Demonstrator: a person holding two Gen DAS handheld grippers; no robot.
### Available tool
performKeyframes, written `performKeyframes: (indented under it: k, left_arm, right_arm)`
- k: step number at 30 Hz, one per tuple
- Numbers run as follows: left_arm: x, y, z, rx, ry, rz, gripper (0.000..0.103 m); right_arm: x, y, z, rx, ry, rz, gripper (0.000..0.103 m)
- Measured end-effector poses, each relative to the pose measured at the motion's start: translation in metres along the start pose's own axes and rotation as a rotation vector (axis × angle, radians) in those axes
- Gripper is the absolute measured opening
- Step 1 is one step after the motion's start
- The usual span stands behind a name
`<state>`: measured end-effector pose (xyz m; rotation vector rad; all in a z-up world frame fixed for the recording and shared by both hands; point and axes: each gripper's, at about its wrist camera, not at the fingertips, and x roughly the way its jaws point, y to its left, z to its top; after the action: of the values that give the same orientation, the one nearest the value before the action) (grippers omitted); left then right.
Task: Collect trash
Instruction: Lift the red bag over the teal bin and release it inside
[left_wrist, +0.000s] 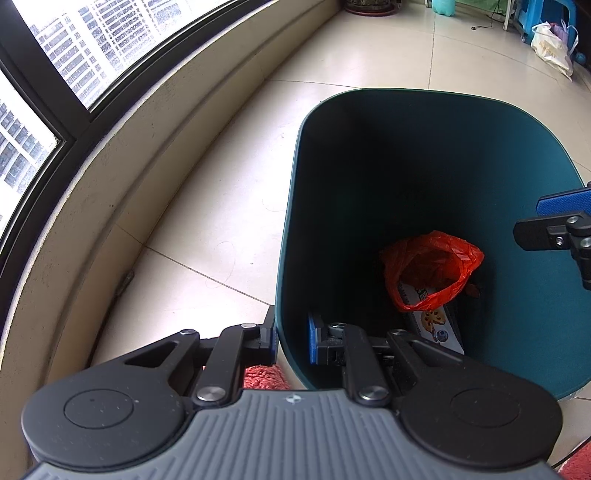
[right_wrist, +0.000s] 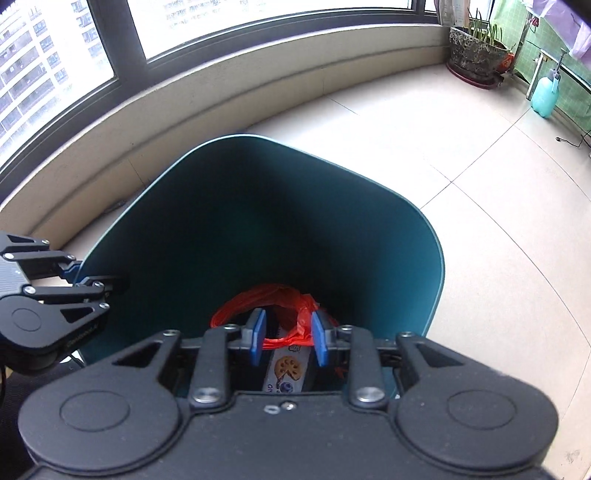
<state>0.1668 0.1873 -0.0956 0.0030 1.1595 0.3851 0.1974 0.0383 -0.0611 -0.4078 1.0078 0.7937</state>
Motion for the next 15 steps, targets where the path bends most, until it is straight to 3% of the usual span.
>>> performKeyframes:
  k: [8, 15]
  left_arm:
    - [0.001, -0.001, 0.001, -0.006, 0.006, 0.004, 0.015]
    - [0.001, -0.001, 0.003, -0.016, 0.013, 0.013, 0.015]
  right_arm:
    - [-0.077, -0.043, -0.026, 0.099, -0.118, 0.029, 0.035]
    - [-0.099, -0.108, -0.07, 0.232, -0.117, -0.075, 0.041]
